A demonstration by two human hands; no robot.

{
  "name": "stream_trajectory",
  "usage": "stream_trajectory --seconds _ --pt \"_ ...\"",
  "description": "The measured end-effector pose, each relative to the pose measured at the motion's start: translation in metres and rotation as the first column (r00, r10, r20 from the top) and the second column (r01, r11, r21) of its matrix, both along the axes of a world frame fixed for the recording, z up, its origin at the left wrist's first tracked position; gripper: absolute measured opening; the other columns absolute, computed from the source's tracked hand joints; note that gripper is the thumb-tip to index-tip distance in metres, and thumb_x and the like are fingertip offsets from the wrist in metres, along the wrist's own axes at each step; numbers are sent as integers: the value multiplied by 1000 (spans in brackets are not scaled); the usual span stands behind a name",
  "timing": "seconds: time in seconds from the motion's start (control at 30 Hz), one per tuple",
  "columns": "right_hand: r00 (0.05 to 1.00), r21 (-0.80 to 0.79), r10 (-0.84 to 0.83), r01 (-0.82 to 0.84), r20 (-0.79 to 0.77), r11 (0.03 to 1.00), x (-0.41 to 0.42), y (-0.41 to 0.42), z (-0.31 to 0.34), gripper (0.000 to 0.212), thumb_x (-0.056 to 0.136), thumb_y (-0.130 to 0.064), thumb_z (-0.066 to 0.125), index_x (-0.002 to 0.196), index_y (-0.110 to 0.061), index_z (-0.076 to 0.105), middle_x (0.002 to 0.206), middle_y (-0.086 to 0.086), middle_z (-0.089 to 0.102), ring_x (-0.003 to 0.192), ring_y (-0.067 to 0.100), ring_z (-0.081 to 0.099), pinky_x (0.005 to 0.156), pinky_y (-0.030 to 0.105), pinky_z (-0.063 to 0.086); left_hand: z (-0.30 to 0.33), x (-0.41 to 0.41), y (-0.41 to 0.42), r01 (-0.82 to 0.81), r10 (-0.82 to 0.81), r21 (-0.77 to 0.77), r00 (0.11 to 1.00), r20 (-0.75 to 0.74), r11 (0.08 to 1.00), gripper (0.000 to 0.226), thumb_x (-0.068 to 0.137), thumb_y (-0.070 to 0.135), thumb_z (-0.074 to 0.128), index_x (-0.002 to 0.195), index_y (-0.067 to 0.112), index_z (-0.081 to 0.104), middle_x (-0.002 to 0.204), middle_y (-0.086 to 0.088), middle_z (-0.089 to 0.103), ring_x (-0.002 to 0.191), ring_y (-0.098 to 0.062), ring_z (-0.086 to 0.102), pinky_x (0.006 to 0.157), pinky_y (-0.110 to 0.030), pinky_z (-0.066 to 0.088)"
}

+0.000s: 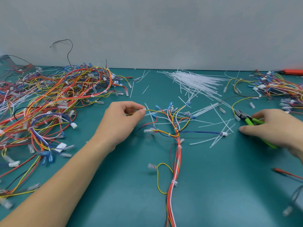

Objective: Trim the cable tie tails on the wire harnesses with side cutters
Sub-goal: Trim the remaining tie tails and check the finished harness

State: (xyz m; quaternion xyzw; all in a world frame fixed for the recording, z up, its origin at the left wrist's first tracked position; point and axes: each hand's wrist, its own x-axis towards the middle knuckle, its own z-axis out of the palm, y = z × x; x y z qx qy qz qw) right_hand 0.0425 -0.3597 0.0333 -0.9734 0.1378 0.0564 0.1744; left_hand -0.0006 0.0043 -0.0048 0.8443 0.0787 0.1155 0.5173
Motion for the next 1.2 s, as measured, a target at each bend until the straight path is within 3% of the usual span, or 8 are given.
stream_trajectory --seconds 0.13,0.3,0.43,0.6,0.77,0.9,1.03,1.2 --pt "1000 15 -1 1 -5 1000 -2 3 2 66 81 -44 84 135 -15 61 134 19 61 119 42 57 100 47 50 3 -5 -7 49 -45 112 998 -39 993 14 96 36 67 85 31 72 65 8 71 43 -16 64 46 -17 43" --pt "1000 -15 4 -5 -22 1000 -4 5 3 62 82 -46 81 133 -19 61 135 18 61 122 40 56 101 43 48 8 -8 -6 37 -35 319 999 -10 947 17 94 42 65 81 34 70 70 14 71 54 -9 62 60 -32 55" --pt "1000 -50 16 -16 -17 999 -4 3 3 54 86 -46 79 131 -20 63 138 19 60 124 40 56 101 41 48 7 -12 -12 68 -77 339 997 14 938 17 94 38 66 78 34 70 78 27 68 56 -3 56 58 -25 42" --pt "999 -144 12 -18 -43 989 -1 6 1 53 90 -46 73 135 -20 62 140 20 58 127 42 53 103 42 47 4 -14 -17 70 -79 354 997 10 933 15 94 39 66 79 36 68 79 30 68 64 -3 61 69 -32 56" --pt "867 86 186 -252 462 964 -26 44 11 7 90 -28 66 92 -33 71 104 -4 70 97 17 62 79 32 45 0 -14 -19 71 -68 320 997 -21 945 14 96 42 62 84 36 66 75 23 70 69 -5 66 75 -37 58" --pt "861 366 479 -508 173 780 -65 105 7 47 89 -67 54 79 -24 70 67 -7 71 50 2 55 49 24 45 -2 -14 -24 82 -68 328 996 -55 941 13 99 45 56 89 37 61 71 18 72 73 -11 69 76 -40 57" --pt "833 160 518 -548 192 821 -74 123 -19 47 82 -75 55 81 -28 63 74 -23 66 64 5 56 62 31 51 0 -14 -26 103 -98 235 995 -31 967 16 100 41 60 86 33 66 73 18 72 68 -8 67 72 -34 54" --pt "882 160 394 -441 260 883 -65 114 -25 30 79 -64 66 82 -37 55 79 -21 65 76 2 60 70 33 53 0 -18 -34 133 -138 133 990 31 982 17 101 34 61 87 28 68 70 13 72 64 1 67 56 -12 41"
